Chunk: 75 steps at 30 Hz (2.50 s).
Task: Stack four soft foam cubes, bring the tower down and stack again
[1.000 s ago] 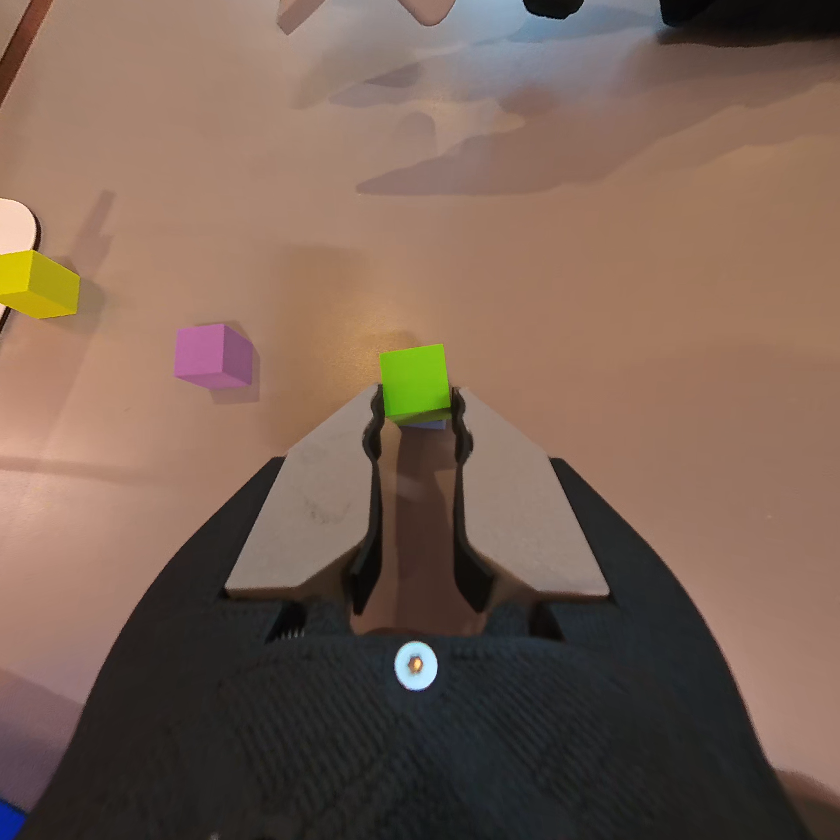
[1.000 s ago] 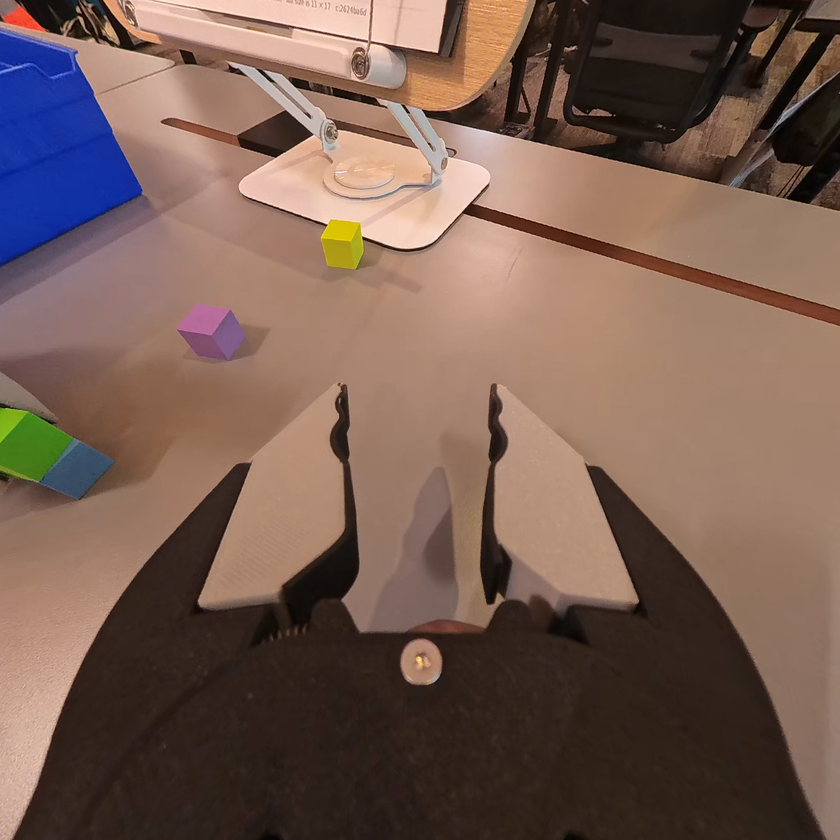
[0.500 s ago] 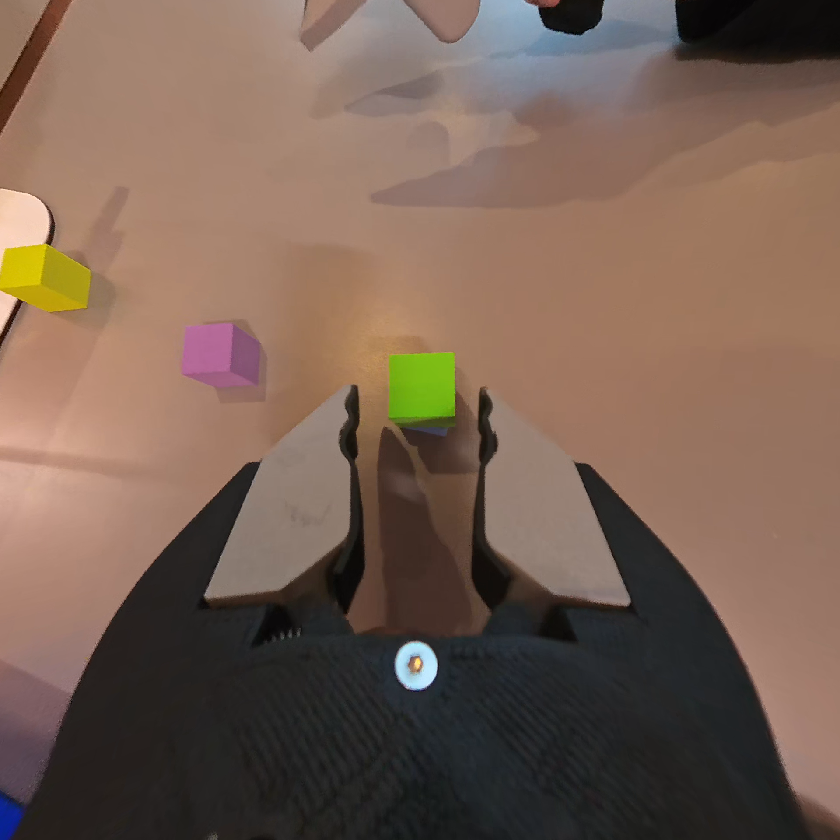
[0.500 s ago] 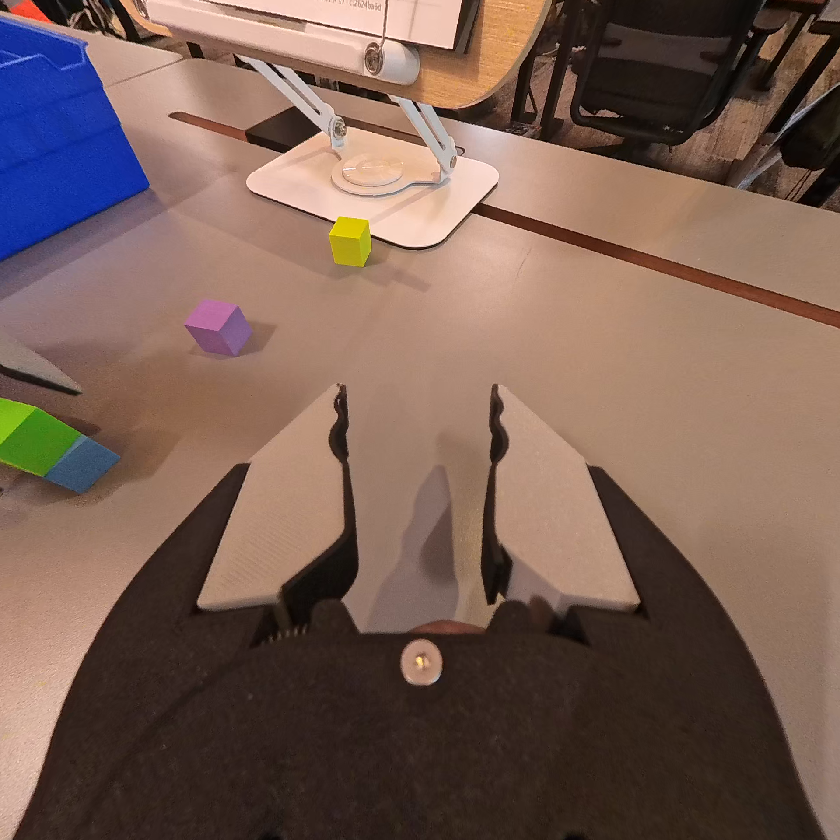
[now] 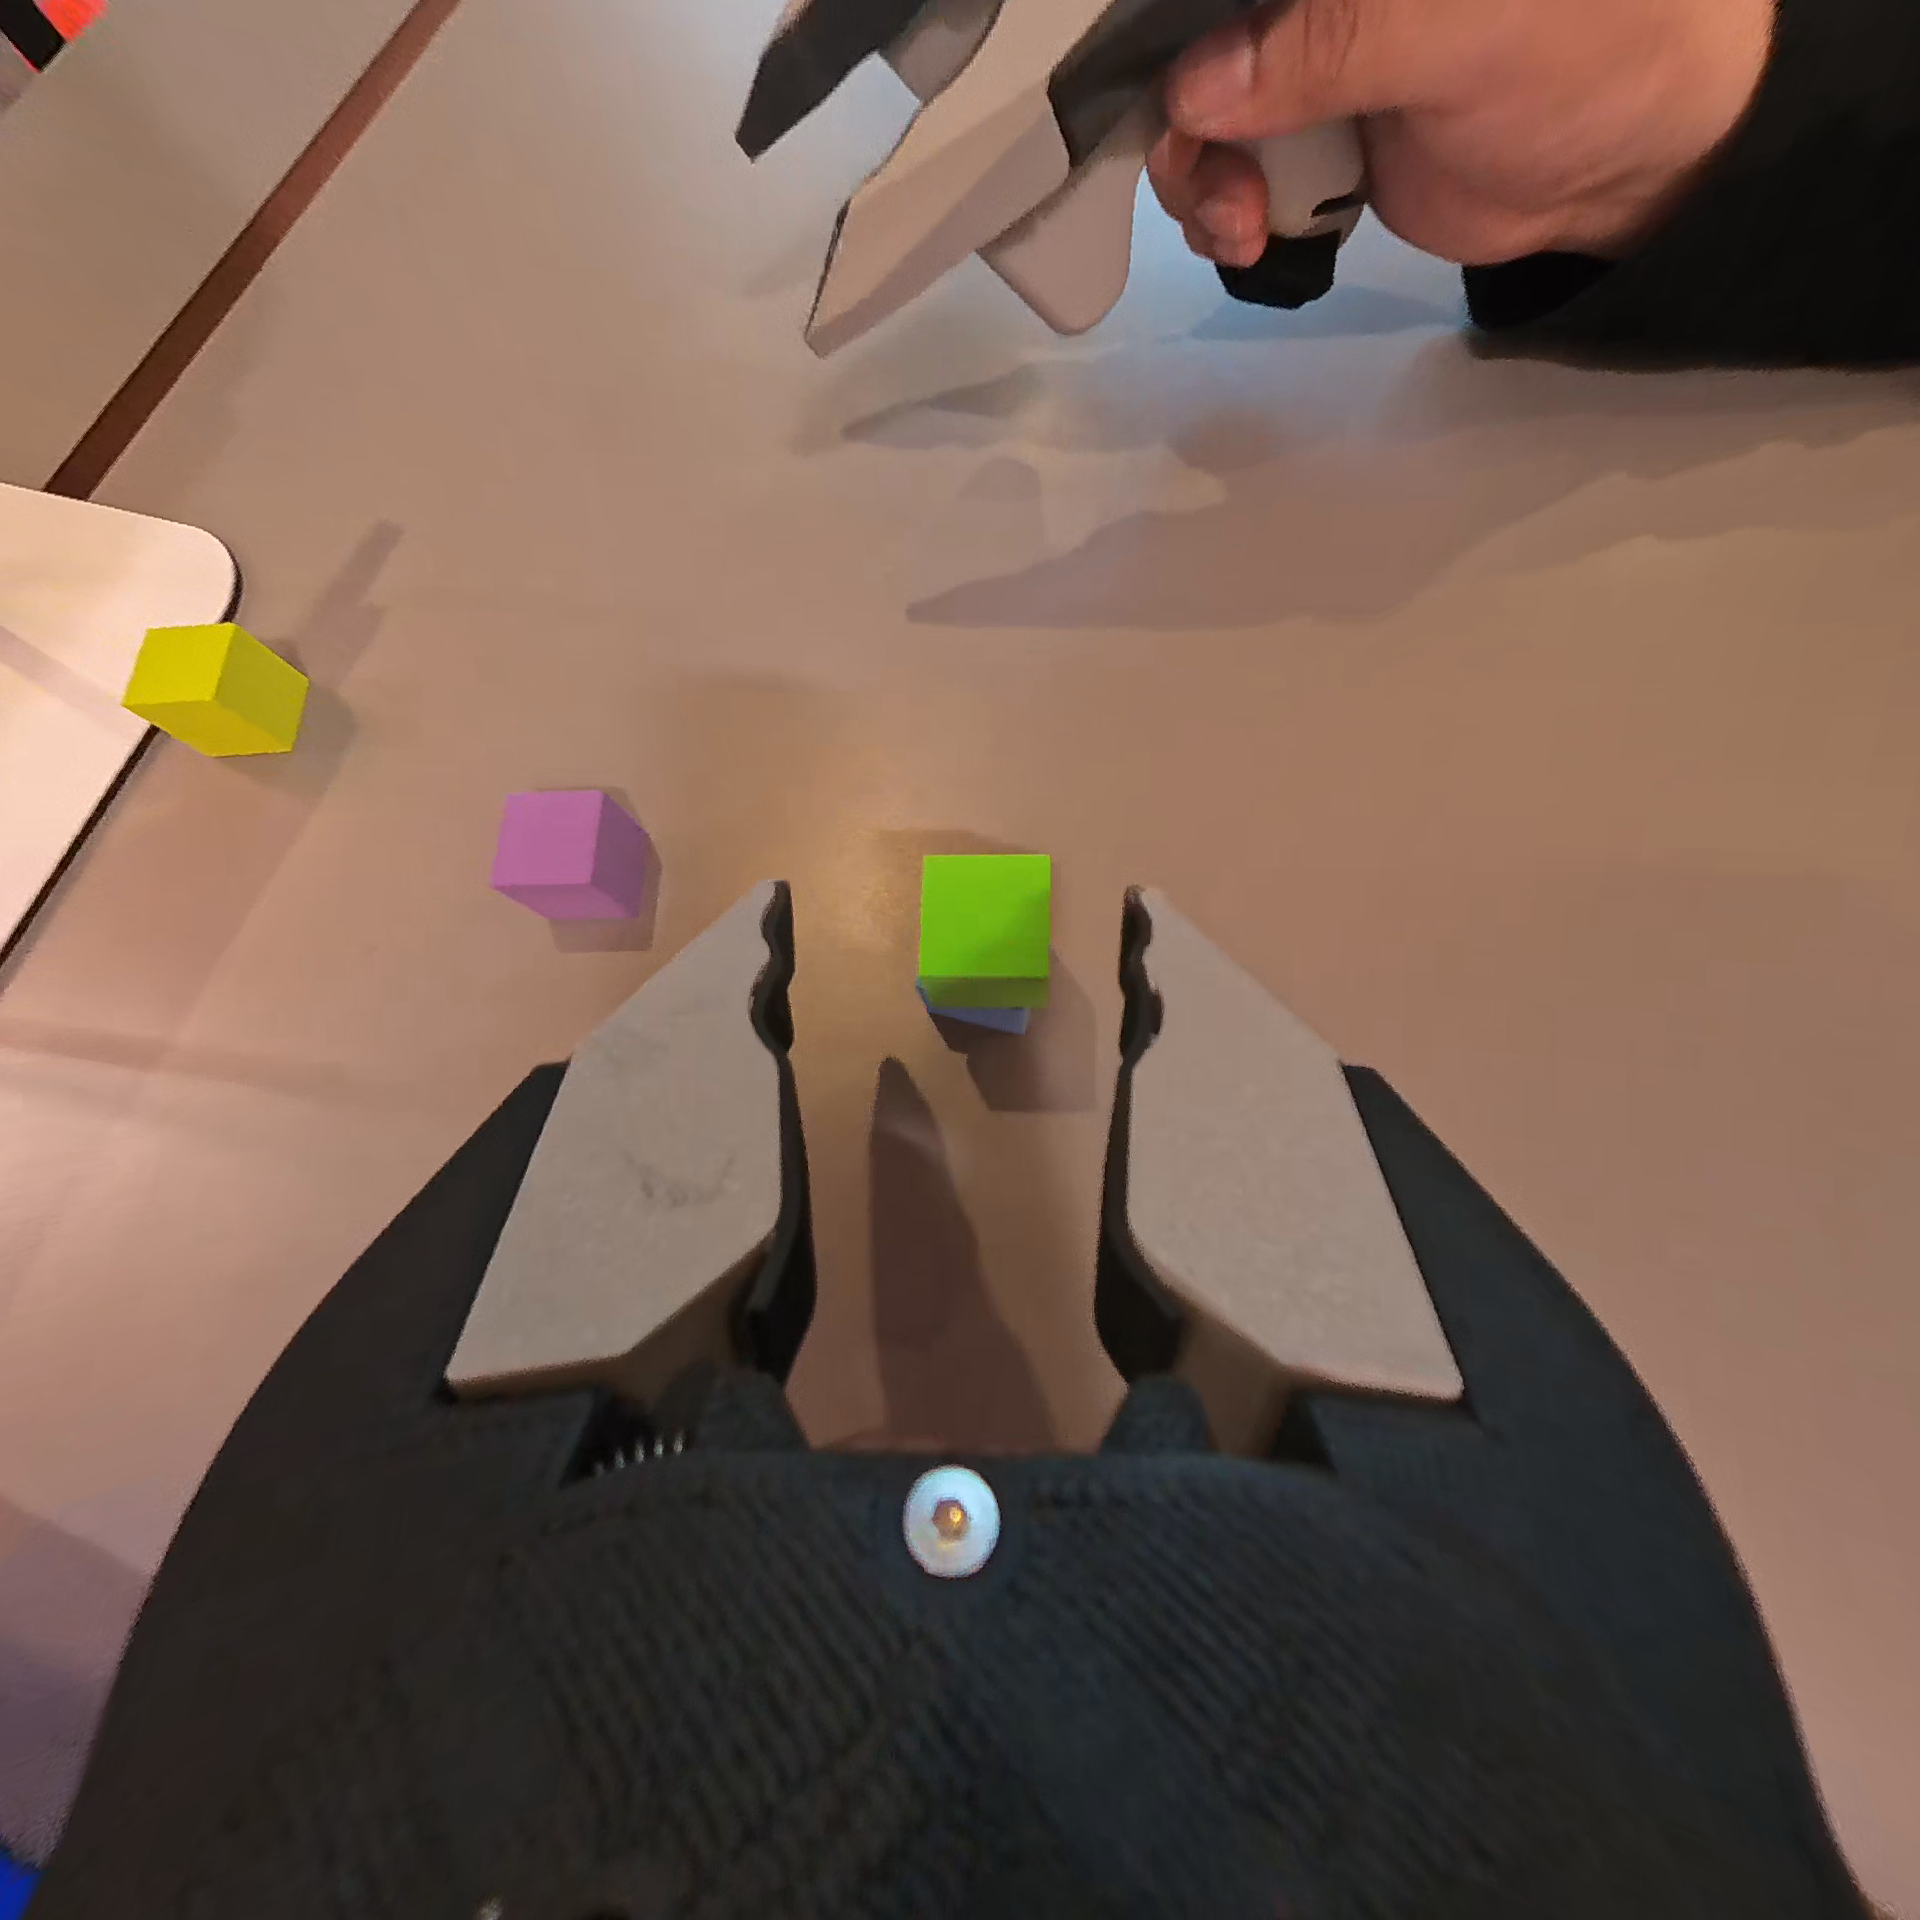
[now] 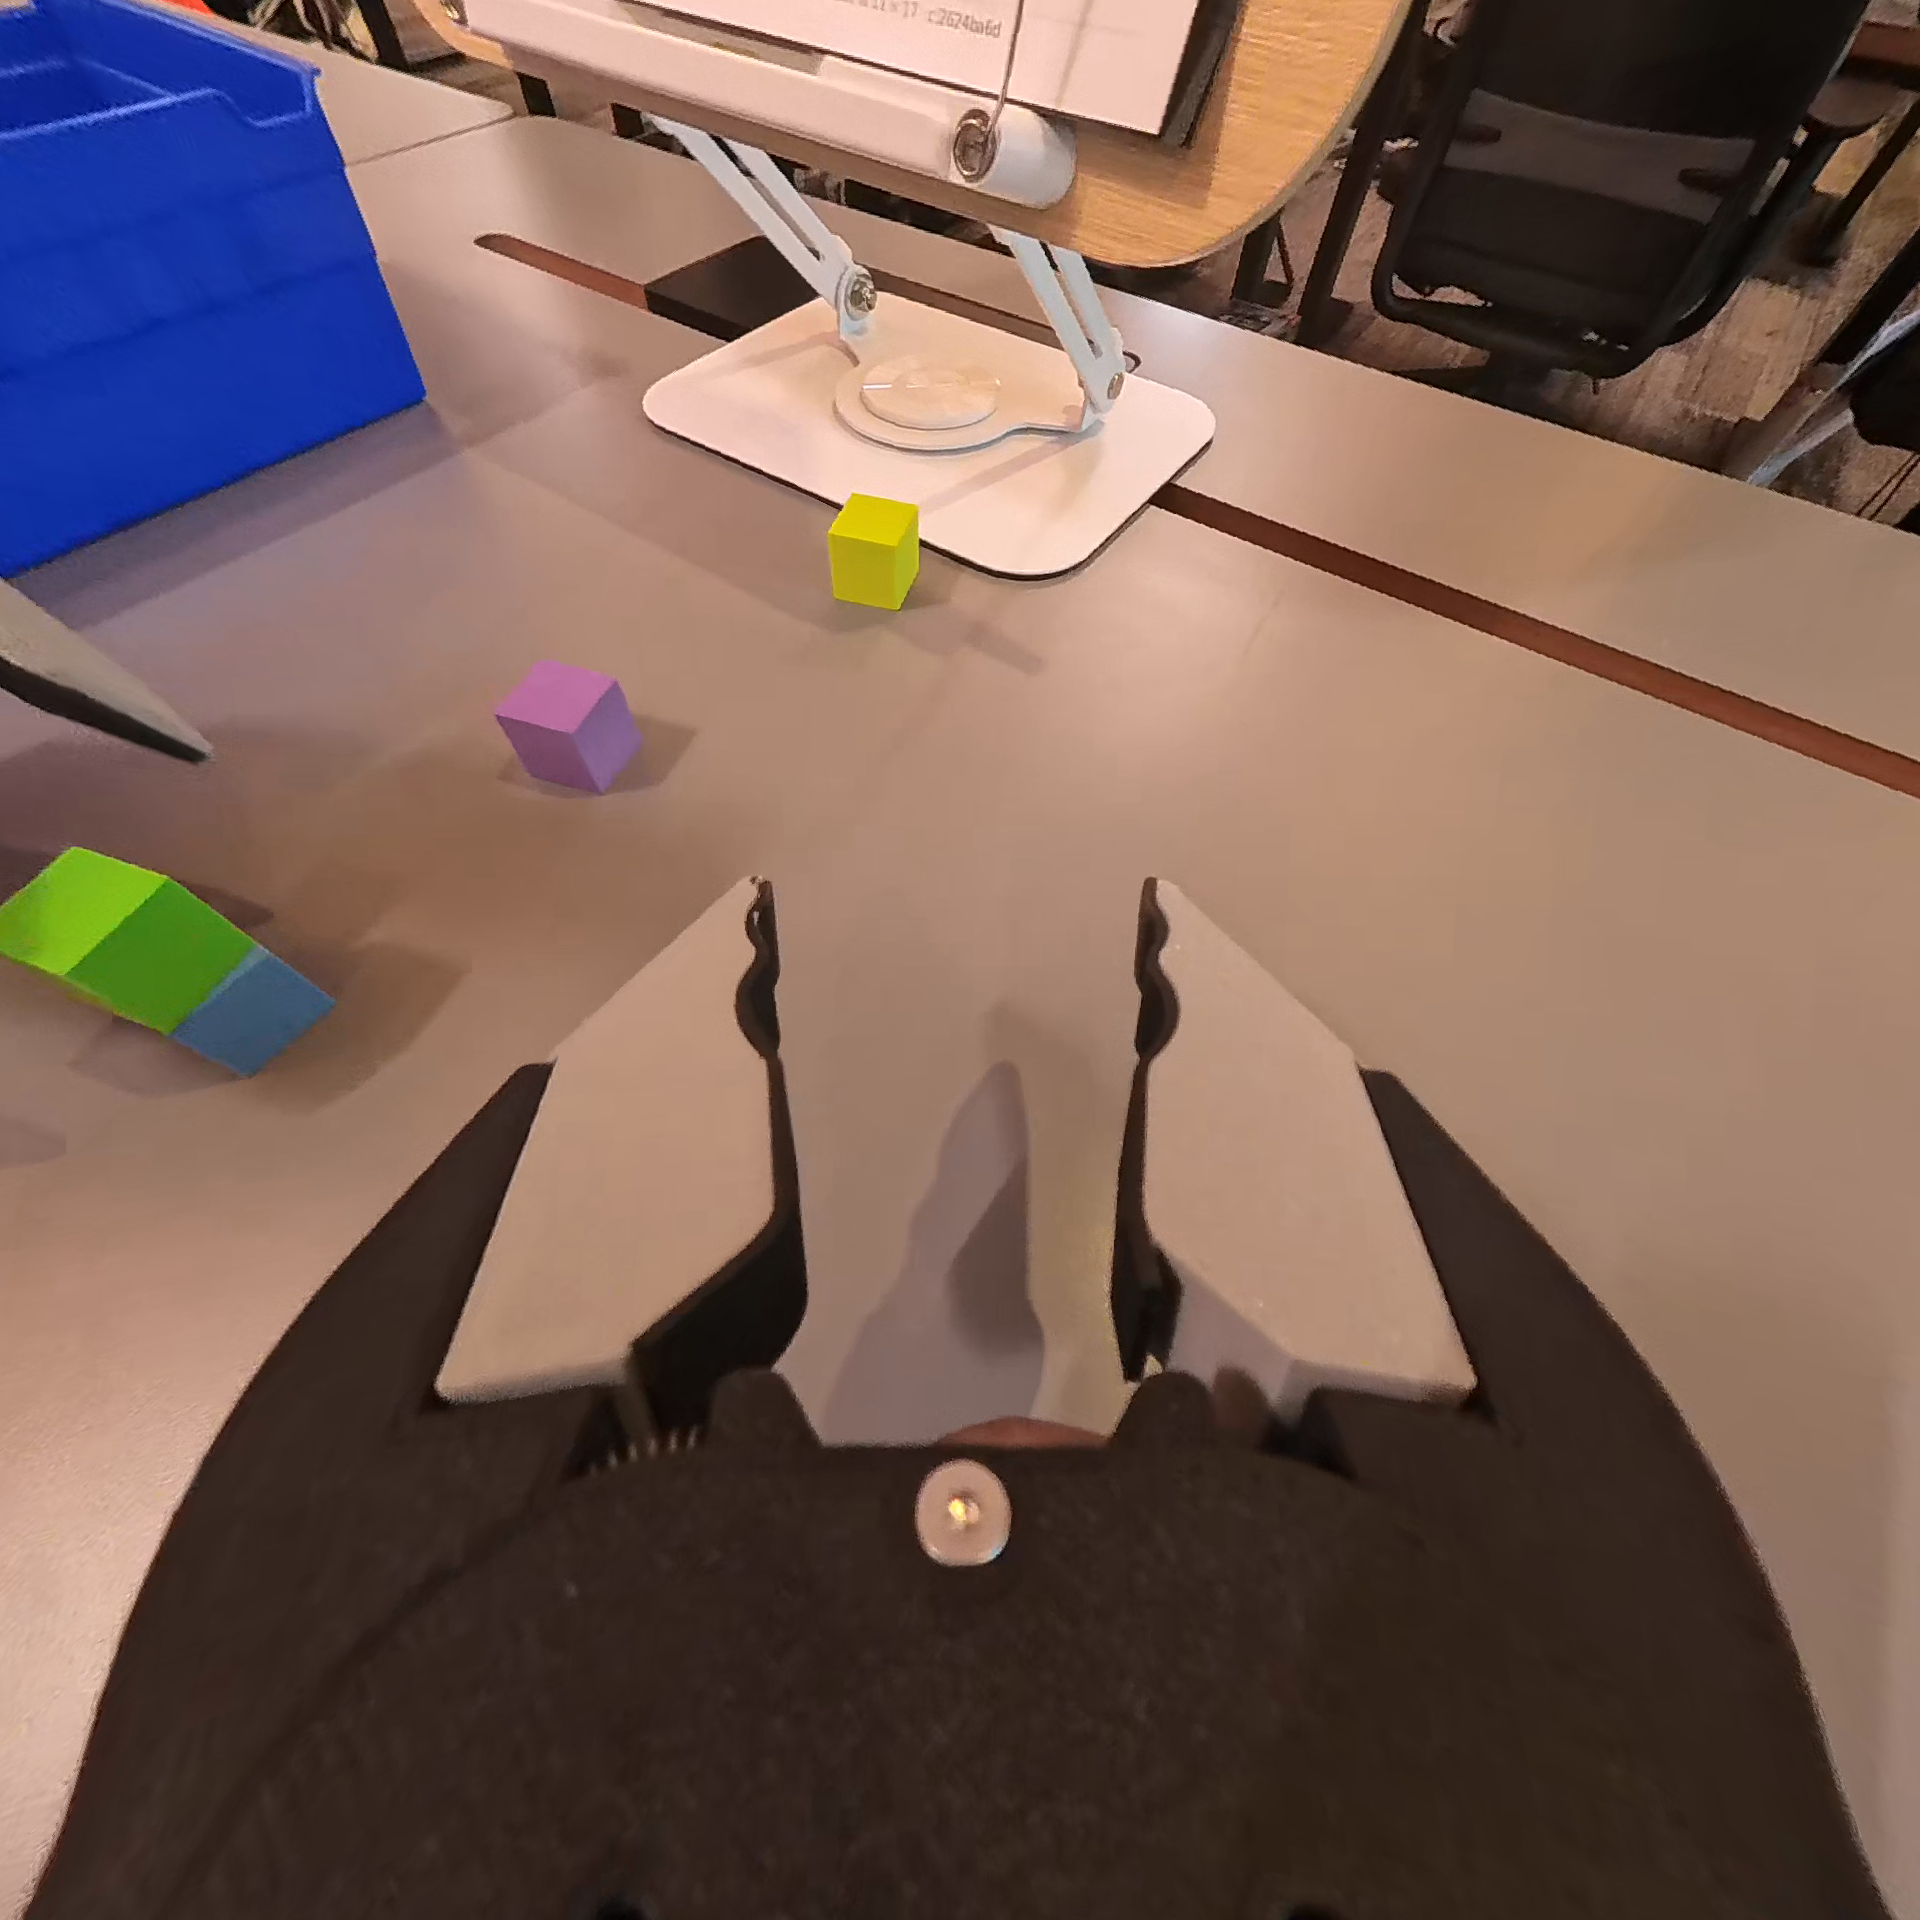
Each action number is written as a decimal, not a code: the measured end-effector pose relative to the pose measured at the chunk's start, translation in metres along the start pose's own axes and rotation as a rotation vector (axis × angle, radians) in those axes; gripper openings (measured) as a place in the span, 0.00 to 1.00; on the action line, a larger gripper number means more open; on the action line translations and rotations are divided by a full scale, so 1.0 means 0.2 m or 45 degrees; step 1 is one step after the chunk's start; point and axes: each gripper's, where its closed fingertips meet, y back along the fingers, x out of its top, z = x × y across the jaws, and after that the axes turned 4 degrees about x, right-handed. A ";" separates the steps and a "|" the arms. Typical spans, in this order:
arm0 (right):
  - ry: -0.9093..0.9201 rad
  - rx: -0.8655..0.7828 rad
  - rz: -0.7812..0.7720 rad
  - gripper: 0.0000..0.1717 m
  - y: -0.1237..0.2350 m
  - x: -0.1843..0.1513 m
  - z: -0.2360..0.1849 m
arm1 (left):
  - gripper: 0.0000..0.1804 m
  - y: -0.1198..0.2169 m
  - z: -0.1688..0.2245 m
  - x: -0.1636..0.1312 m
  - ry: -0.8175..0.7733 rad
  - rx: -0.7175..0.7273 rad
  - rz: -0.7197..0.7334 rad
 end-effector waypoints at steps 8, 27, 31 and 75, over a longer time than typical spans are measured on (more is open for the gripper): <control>0.043 0.098 0.016 0.41 0.00 0.01 -0.09 | 0.34 0.07 -0.07 0.08 0.129 0.027 0.144; 0.263 0.330 -0.078 0.40 -0.05 -0.07 -0.36 | 0.21 -0.18 0.05 -0.17 -0.001 -0.034 -0.236; 0.276 0.323 -0.085 0.40 -0.06 -0.08 -0.36 | 0.16 -0.15 0.01 -0.13 -0.017 0.029 -0.191; 0.362 0.148 -0.206 0.16 -0.55 0.02 -0.51 | 0.32 0.03 -0.58 -0.24 0.419 0.787 -0.102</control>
